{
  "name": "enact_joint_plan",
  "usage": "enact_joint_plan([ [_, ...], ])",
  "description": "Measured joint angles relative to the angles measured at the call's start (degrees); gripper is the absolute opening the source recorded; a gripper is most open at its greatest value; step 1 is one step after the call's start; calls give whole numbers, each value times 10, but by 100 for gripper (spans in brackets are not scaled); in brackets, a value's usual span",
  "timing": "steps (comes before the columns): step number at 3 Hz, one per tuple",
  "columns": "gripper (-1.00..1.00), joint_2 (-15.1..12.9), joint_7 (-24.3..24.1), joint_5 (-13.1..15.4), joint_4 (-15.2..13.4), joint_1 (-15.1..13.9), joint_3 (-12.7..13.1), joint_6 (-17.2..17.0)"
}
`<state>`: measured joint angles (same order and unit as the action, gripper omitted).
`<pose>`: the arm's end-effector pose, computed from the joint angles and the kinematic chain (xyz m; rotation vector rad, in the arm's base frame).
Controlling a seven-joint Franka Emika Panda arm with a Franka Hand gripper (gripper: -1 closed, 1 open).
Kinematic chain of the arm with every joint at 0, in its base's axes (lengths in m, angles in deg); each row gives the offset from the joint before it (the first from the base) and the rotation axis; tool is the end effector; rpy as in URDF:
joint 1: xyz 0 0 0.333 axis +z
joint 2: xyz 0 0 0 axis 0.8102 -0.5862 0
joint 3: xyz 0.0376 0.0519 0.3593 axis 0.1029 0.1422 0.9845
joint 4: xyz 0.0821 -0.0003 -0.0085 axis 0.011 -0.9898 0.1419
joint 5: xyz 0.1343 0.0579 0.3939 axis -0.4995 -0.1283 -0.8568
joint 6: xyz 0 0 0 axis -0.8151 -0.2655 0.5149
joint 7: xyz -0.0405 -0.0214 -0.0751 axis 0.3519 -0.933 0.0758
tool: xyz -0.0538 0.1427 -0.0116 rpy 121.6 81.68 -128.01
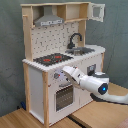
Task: Play with the kitchen
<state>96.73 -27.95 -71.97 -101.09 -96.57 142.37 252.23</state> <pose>0.3223 0.5673 0.3598 1.3266 1.1766 1.3224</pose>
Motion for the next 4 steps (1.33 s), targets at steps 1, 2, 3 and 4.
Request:
enact_joint_plan([
  [1, 100, 5, -46, 0, 19, -18, 20, 6],
  [2, 100, 5, -93, 0, 33, -47, 21, 23],
  [3, 100, 5, -126, 0, 63, -91, 26, 43],
  [4, 100, 6, -167, 0, 94, -116, 38, 44],
])
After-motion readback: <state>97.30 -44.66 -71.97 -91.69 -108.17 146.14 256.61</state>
